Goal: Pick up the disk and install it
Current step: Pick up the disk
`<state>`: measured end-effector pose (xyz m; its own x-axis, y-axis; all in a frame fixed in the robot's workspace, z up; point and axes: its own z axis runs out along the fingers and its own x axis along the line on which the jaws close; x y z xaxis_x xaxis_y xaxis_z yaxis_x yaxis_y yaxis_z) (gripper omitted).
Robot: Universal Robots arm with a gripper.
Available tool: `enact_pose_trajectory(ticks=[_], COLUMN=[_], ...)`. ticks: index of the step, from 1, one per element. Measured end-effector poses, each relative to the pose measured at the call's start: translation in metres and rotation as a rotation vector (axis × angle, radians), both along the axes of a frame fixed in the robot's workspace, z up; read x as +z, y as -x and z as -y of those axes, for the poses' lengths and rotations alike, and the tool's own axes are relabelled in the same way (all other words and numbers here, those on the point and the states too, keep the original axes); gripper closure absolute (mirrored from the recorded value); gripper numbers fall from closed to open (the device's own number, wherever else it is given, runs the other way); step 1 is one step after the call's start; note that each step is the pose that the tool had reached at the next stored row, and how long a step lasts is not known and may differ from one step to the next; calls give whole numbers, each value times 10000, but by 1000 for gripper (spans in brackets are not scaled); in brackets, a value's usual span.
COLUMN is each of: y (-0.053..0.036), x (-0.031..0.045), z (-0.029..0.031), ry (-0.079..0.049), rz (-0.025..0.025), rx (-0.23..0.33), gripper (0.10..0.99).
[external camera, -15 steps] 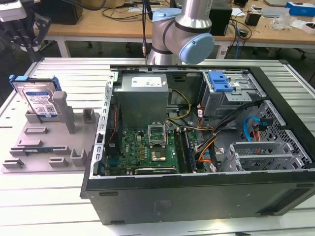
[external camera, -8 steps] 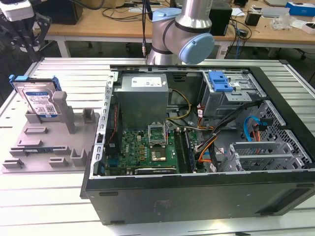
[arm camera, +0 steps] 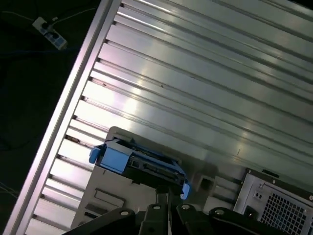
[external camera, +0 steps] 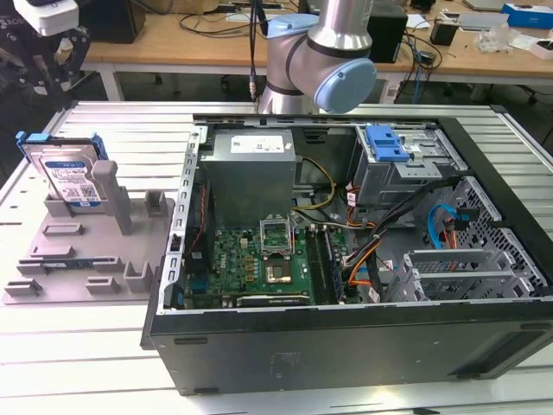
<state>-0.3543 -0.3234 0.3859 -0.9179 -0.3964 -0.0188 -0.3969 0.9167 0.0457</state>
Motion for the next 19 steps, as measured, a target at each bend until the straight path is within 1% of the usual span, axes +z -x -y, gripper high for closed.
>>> enact_pose_trajectory(ticks=[1, 2, 3, 5, 6, 7, 12, 13, 14, 19], y=[0, 0, 0, 0, 0, 0, 0, 0, 0, 0], x=[-3, -5, -9, -14, -17, -20, -24, -24, -25, -26], z=[0, 0, 0, 0, 0, 0, 0, 0, 0, 0], ry=[0, -1, 0, -1, -1, -1, 0, 1, 1, 1], rz=[-1, -2, -3, -5, -7, -10, -12, -13, -12, -13], rx=[223, 387, 692, 1074, 1286, 1640, 2733, 3208, 3465, 4467], gripper=[851, 851, 792, 671, 671, 604, 604, 604, 604, 604])
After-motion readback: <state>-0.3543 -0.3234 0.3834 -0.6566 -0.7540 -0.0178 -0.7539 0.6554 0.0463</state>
